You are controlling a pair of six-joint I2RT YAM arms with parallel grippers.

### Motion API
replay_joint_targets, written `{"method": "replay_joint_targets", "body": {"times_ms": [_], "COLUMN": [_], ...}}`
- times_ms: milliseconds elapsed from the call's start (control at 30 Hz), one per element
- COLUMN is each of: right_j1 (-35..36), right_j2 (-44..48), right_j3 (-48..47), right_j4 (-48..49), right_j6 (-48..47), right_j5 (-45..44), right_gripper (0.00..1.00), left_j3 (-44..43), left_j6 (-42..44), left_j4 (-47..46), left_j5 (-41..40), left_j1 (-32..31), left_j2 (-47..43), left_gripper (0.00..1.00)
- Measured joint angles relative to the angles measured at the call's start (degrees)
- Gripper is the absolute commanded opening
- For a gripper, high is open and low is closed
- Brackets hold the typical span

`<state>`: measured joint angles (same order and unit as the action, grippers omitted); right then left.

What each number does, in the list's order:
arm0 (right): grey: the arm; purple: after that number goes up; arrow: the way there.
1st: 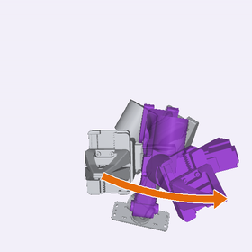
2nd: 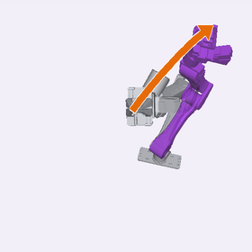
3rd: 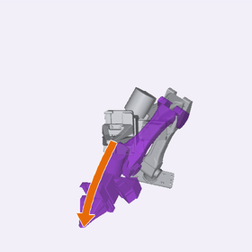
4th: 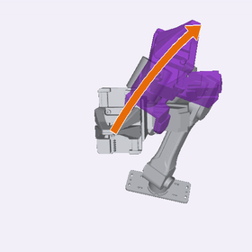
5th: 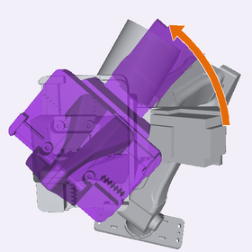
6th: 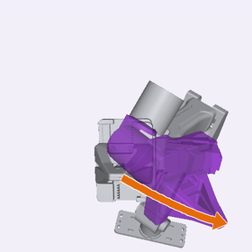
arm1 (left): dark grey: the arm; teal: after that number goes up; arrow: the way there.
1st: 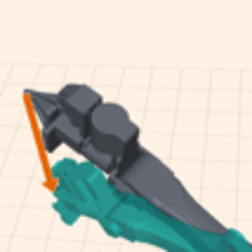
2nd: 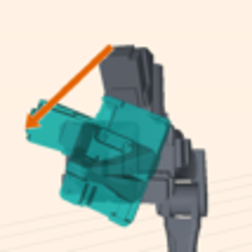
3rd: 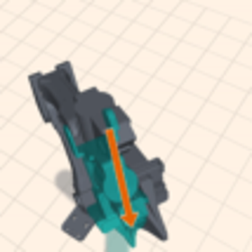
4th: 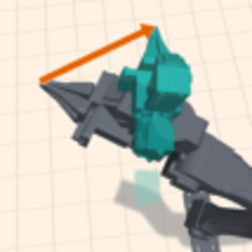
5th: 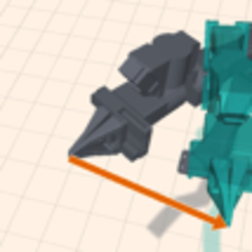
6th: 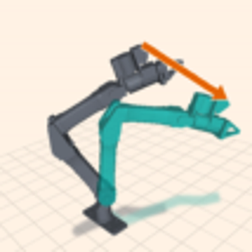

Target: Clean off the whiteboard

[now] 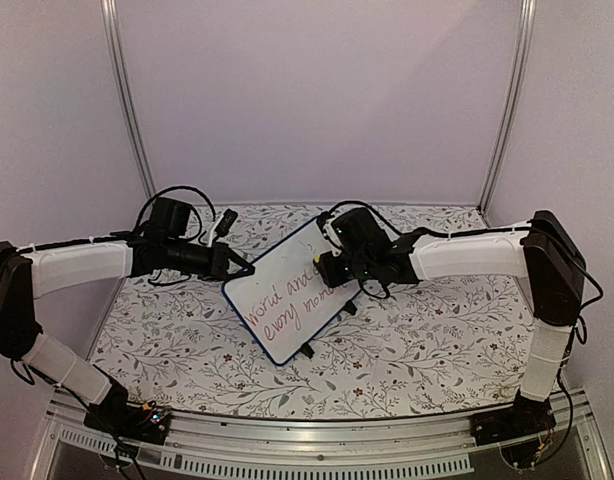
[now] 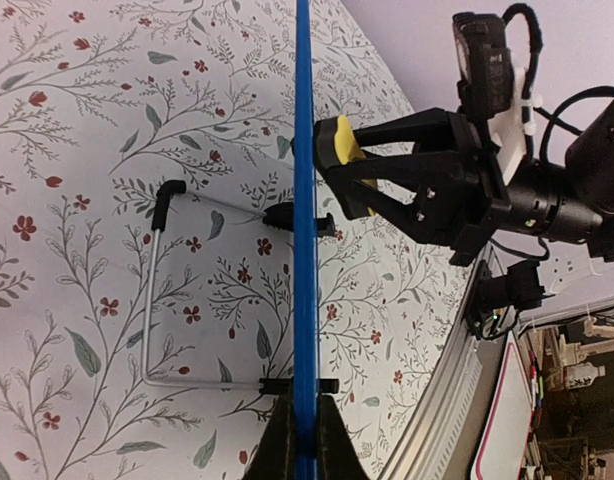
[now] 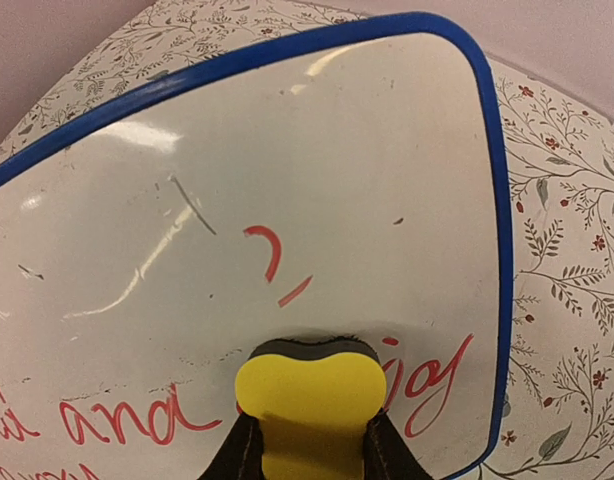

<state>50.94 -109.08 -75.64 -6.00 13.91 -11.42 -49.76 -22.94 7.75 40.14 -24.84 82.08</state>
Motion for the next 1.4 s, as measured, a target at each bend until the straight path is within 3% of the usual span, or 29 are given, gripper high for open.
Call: {"method": "replay_joint_targets", "body": {"times_ms": [500, 1133, 1400], "right_j1": [-0.02, -0.02, -0.39], "right_j2": [-3.34, -1.01, -1.70], "right_j3": [-11.34, -2.69, -6.21], "right_j4": [-3.96, -0.35, -3.04], "right_j6": [-1.57, 0.17, -0.11], "right_j5": [-0.31, -0.28, -0.50], "right_gripper": [0.18, 0.18, 0.18], "left_j3": [0.00, 0.00, 0.00], "left_j6": [0.02, 0.04, 0.22], "left_j4": [-0.11, 0.13, 0.26], "left_j5": [0.37, -0.26, -0.28], "left_j1": [-0.02, 0.00, 0.00], "left_j2": [0.00, -0.09, -0.37], "left_gripper": [0.00, 0.00, 0.00]}}
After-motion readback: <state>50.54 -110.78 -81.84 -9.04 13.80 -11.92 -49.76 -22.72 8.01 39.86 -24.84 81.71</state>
